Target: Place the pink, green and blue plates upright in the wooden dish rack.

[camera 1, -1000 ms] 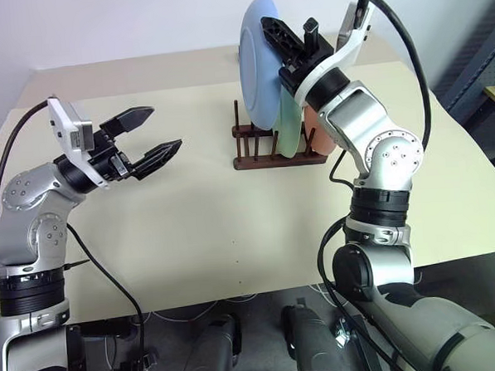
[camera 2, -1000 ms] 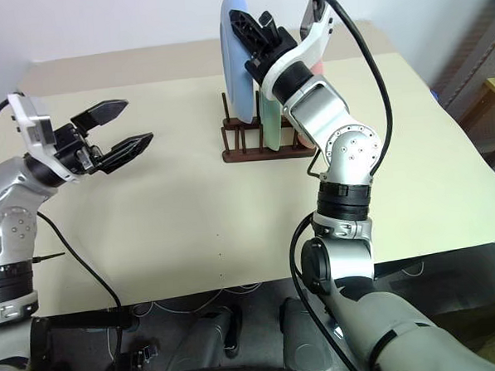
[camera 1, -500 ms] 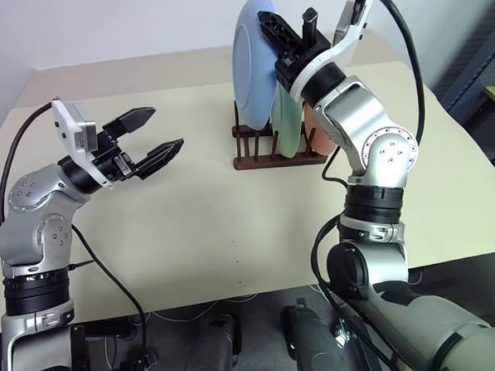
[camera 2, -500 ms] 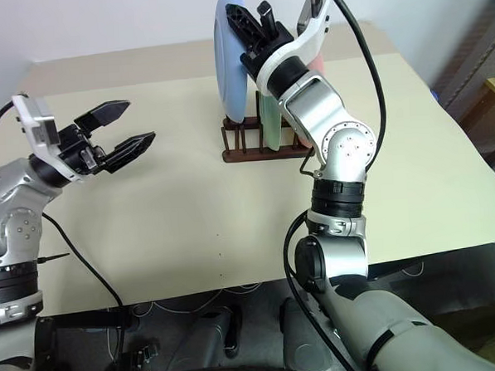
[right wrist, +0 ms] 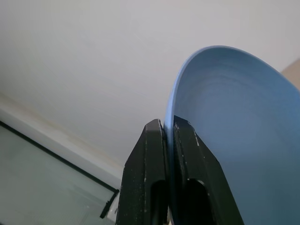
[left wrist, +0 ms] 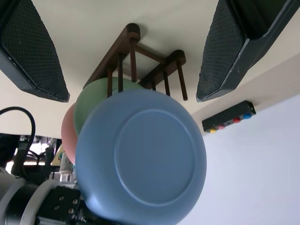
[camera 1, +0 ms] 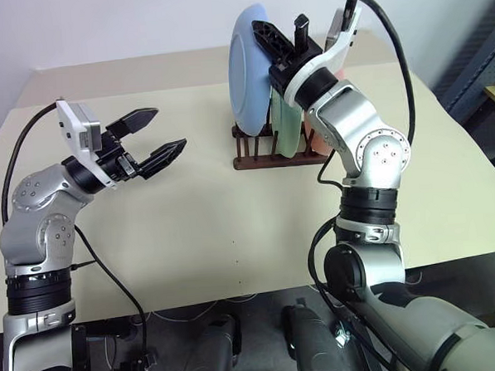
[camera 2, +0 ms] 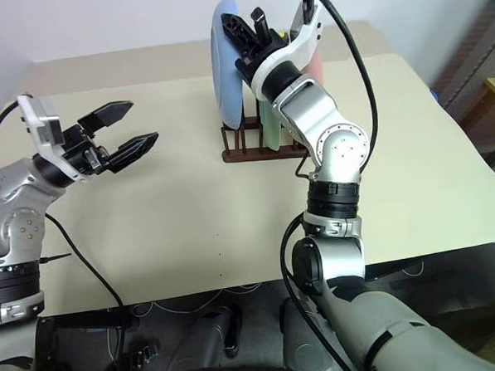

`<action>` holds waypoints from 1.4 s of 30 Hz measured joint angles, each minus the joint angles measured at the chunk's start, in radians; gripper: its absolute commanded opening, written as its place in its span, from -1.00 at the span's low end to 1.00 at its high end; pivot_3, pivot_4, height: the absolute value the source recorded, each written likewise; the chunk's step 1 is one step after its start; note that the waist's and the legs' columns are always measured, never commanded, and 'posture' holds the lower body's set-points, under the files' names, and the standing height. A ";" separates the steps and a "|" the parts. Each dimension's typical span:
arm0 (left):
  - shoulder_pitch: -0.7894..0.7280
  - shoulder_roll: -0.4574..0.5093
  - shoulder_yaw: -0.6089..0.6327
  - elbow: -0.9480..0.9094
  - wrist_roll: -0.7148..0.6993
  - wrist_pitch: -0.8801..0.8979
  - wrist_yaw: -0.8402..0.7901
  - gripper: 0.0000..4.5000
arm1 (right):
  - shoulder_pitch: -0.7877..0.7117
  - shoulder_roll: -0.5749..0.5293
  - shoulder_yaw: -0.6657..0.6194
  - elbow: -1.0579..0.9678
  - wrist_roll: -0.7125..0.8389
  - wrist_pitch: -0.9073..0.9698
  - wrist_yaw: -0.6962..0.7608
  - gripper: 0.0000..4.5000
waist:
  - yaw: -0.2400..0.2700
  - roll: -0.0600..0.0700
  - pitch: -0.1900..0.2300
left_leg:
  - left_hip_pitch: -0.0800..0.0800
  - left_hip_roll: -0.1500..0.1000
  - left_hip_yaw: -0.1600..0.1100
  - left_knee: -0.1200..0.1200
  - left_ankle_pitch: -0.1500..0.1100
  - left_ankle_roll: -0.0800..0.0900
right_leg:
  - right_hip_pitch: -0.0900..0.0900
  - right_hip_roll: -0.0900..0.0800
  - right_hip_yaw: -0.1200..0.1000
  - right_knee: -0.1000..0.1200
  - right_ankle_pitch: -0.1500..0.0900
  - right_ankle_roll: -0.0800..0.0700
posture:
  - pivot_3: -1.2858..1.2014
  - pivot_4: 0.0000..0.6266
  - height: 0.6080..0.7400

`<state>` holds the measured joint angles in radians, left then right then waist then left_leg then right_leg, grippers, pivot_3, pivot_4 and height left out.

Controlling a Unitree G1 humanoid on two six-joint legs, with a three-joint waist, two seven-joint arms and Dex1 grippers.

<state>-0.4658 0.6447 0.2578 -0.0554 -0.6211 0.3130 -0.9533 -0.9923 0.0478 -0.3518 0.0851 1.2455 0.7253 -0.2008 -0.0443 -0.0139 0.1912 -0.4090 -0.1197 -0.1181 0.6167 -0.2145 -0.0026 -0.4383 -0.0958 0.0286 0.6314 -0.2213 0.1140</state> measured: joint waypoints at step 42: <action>0.000 0.002 -0.008 -0.005 0.021 0.010 -0.005 1.00 | -0.026 -0.100 0.143 -0.041 -0.380 -0.088 0.196 0.89 | 0.000 0.000 0.000 | 0.000 0.000 0.000 0.000 0.000 0.000 | 0.000 0.000 0.000 0.000 0.000 0.000 | 0.03 -0.52 1.00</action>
<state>-0.4655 0.6462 0.2495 -0.0602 -0.6006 0.3232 -0.9581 -1.0184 -0.0518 -0.2089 0.0442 0.8651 0.6369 -0.0050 -0.0447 -0.0139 0.1912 -0.4091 -0.1196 -0.1180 0.6167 -0.2144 -0.0028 -0.4385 -0.0955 0.0286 0.6313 -0.2213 0.1140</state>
